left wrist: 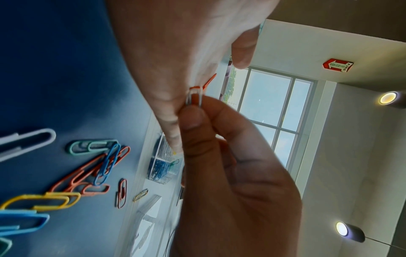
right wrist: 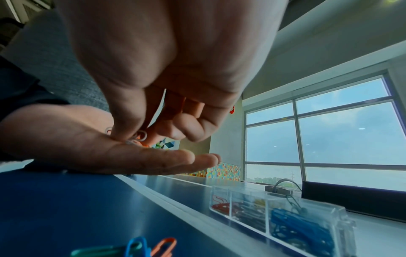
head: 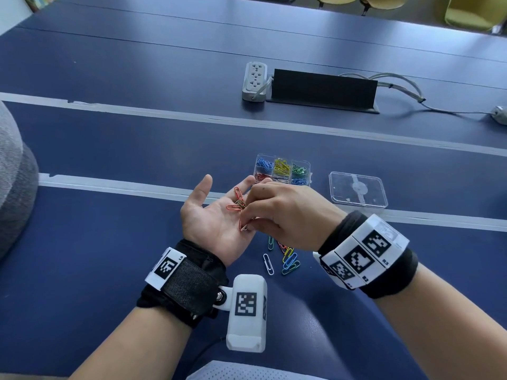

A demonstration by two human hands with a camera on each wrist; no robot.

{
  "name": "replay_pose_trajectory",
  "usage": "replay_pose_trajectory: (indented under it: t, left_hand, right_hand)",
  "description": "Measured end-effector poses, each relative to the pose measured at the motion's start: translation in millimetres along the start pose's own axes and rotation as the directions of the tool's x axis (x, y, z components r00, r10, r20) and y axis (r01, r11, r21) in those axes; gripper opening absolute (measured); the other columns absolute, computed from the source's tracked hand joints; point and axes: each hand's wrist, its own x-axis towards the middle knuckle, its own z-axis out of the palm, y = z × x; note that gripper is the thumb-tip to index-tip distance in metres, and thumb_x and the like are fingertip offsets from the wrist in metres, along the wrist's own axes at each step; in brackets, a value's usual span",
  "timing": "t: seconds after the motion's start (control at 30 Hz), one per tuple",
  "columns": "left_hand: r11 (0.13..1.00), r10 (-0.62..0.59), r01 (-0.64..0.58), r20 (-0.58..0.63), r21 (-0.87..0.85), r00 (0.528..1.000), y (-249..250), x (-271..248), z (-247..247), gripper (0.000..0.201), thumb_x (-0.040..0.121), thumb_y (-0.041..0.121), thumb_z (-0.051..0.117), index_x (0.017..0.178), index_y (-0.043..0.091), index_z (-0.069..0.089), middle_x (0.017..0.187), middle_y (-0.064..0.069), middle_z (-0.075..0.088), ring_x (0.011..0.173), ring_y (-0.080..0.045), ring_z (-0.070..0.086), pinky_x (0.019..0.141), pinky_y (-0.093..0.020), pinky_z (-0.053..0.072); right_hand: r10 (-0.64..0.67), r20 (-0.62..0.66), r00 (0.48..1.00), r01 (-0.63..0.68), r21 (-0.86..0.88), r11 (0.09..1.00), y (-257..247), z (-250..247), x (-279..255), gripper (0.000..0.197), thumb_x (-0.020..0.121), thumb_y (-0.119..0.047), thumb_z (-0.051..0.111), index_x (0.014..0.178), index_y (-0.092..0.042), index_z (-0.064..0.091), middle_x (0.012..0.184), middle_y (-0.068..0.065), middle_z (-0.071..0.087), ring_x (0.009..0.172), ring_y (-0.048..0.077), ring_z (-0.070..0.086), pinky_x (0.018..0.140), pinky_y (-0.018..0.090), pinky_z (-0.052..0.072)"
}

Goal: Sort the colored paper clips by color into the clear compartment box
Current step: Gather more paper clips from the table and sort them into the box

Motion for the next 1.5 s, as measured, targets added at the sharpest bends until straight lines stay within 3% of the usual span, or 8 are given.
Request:
replay_pose_trajectory:
  t: [0.2, 0.37, 0.53, 0.67, 0.83, 1.13, 1.33, 1.5]
  left_hand:
    - [0.998, 0.003, -0.003, 0.004, -0.069, 1.0, -1.0, -0.9, 0.6, 0.071, 0.09, 0.056, 0.036, 0.106, -0.006, 0.065, 0.107, -0.023, 0.067, 0.07, -0.027, 0.068, 0.047, -0.022, 0.046]
    - [0.998, 0.027, -0.027, 0.0, -0.059, 1.0, 0.5, -1.8, 5.5, 0.07, 0.09, 0.056, 0.035, 0.124, -0.002, 0.053, 0.094, -0.02, 0.069, 0.066, -0.024, 0.067, 0.052, -0.021, 0.049]
    - [0.998, 0.056, -0.057, -0.02, -0.037, 0.998, 1.4, -0.5, 2.5, 0.073, 0.087, 0.051, 0.042, 0.137, -0.002, 0.044, 0.125, -0.024, 0.06, 0.116, -0.037, 0.059, 0.103, -0.048, 0.04]
    - [0.998, 0.047, -0.047, -0.004, -0.048, 0.999, 0.7, 4.1, -3.9, 0.069, 0.086, 0.05, 0.043, 0.134, 0.001, 0.045, 0.132, -0.027, 0.054, 0.123, -0.041, 0.053, 0.107, -0.049, 0.036]
    - [0.998, 0.041, -0.039, 0.024, -0.049, 0.999, 3.1, 3.6, -7.2, 0.066, 0.083, 0.048, 0.047, 0.13, 0.002, 0.047, 0.132, -0.028, 0.054, 0.122, -0.041, 0.053, 0.108, -0.049, 0.036]
    - [0.998, 0.04, -0.038, 0.033, -0.055, 0.999, 5.0, 4.1, -7.0, 0.066, 0.087, 0.05, 0.043, 0.132, 0.001, 0.047, 0.131, -0.028, 0.055, 0.122, -0.041, 0.054, 0.107, -0.049, 0.036]
    - [0.998, 0.05, -0.049, 0.011, -0.039, 0.999, 2.6, 4.7, -5.3, 0.068, 0.088, 0.051, 0.041, 0.131, -0.001, 0.049, 0.134, -0.027, 0.052, 0.124, -0.04, 0.051, 0.109, -0.049, 0.034]
    - [0.997, 0.067, -0.067, -0.001, -0.043, 0.998, 6.4, 3.6, -7.6, 0.071, 0.087, 0.05, 0.042, 0.136, 0.0, 0.045, 0.132, -0.028, 0.053, 0.123, -0.04, 0.052, 0.106, -0.049, 0.037]
  right_hand:
    - [-0.008, 0.009, 1.0, 0.008, -0.035, 0.999, 1.2, 1.5, 0.4, 0.019, 0.089, -0.03, 0.05, 0.093, -0.026, 0.069, 0.095, -0.001, 0.061, 0.087, 0.027, 0.059, 0.058, 0.043, 0.053]
    - [0.034, -0.052, 0.998, -0.034, 0.005, 0.999, 0.5, 0.3, 3.7, 0.016, 0.088, -0.015, 0.054, 0.099, -0.021, 0.064, 0.101, 0.001, 0.06, 0.089, 0.026, 0.058, 0.06, 0.042, 0.053]
    - [0.266, -0.201, 0.943, -0.245, 0.12, 0.962, 13.2, -17.4, 14.4, 0.017, 0.086, -0.015, 0.051, 0.091, -0.009, 0.066, 0.088, 0.008, 0.068, 0.082, 0.028, 0.064, 0.073, 0.037, 0.051]
    - [0.561, -0.133, 0.817, -0.57, -0.046, 0.82, 36.0, -24.6, 23.7, 0.019, 0.089, -0.016, 0.051, 0.096, -0.013, 0.068, 0.096, 0.011, 0.07, 0.091, 0.032, 0.063, 0.081, 0.035, 0.05]
    - [0.644, -0.048, 0.764, -0.639, -0.195, 0.744, 45.1, -13.2, 35.0, 0.02, 0.088, -0.008, 0.05, 0.097, -0.007, 0.068, 0.098, 0.015, 0.066, 0.089, 0.035, 0.063, 0.074, 0.032, 0.049]
    - [0.66, 0.002, 0.751, -0.645, -0.214, 0.734, 40.6, -10.4, 32.3, 0.02, 0.089, -0.015, 0.049, 0.095, -0.006, 0.066, 0.094, 0.013, 0.057, 0.09, 0.034, 0.059, 0.069, 0.03, 0.041]
    - [0.492, -0.048, 0.869, -0.493, -0.003, 0.87, 17.1, -22.2, 30.1, 0.021, 0.087, -0.018, 0.052, 0.095, -0.023, 0.071, 0.087, -0.001, 0.058, 0.081, 0.02, 0.054, 0.078, 0.034, 0.049]
    - [0.571, -0.136, 0.809, -0.575, 0.011, 0.818, 25.0, -30.1, 22.0, 0.02, 0.084, -0.017, 0.055, 0.091, -0.024, 0.072, 0.091, 0.004, 0.069, 0.087, 0.026, 0.062, 0.081, 0.036, 0.051]
